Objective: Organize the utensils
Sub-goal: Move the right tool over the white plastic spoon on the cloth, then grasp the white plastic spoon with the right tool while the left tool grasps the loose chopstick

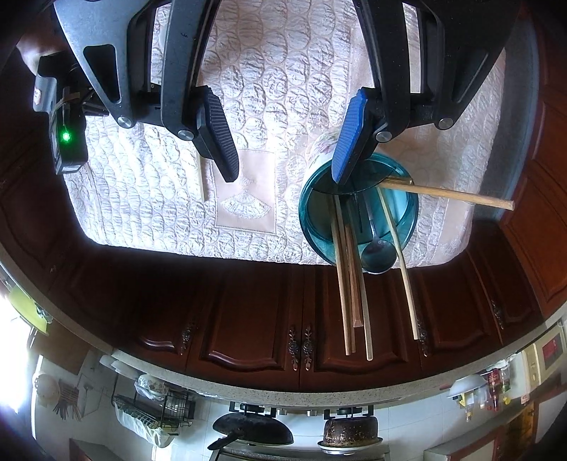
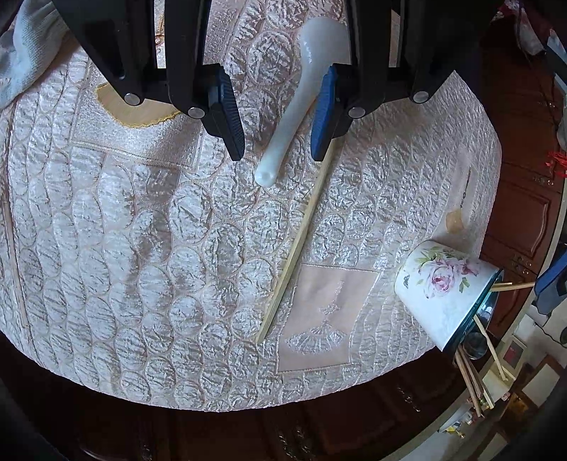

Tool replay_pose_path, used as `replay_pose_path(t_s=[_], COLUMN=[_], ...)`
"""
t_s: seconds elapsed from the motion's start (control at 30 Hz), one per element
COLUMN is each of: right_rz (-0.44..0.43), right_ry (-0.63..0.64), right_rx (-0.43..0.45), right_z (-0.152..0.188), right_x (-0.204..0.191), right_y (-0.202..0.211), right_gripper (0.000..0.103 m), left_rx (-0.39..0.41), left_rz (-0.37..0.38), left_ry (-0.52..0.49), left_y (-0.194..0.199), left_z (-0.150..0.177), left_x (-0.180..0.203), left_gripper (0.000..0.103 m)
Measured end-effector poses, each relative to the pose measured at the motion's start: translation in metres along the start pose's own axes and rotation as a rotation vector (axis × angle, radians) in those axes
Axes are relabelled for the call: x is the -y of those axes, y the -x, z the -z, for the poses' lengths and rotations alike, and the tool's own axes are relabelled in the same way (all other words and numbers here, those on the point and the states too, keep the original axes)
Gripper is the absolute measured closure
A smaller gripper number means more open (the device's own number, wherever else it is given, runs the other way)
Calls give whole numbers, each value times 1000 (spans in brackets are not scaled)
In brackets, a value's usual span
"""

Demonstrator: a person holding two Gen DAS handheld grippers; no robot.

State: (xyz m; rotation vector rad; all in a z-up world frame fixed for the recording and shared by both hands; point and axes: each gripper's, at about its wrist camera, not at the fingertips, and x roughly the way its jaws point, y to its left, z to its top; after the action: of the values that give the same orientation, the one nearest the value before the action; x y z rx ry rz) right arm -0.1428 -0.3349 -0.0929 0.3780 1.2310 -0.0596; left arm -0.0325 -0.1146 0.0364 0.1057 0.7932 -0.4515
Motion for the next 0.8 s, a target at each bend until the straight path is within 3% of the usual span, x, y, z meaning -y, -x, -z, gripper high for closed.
replay_pose_path(t_s=[0.53,0.6,0.7,0.8], right_rz=[76,97,128,135], right_ry=[1,28,98,102], right_rx=[7,24,25,33], right_z=[-1,-6,-12,-19], right_x=[-8,-12,-19,-9], right_y=[-23,-26,-29,-21], right_gripper=[69,85,93,93], left_rx=[-28,-36,-53,-69], left_rz=[17,25,40,57], left_ry=[-1,-6,-17,-27], left_y=[-4,-7,-11,-18], left_z=[7,8,10,11], left_x=[3,6,11,16], left_gripper=[49,49,49,49])
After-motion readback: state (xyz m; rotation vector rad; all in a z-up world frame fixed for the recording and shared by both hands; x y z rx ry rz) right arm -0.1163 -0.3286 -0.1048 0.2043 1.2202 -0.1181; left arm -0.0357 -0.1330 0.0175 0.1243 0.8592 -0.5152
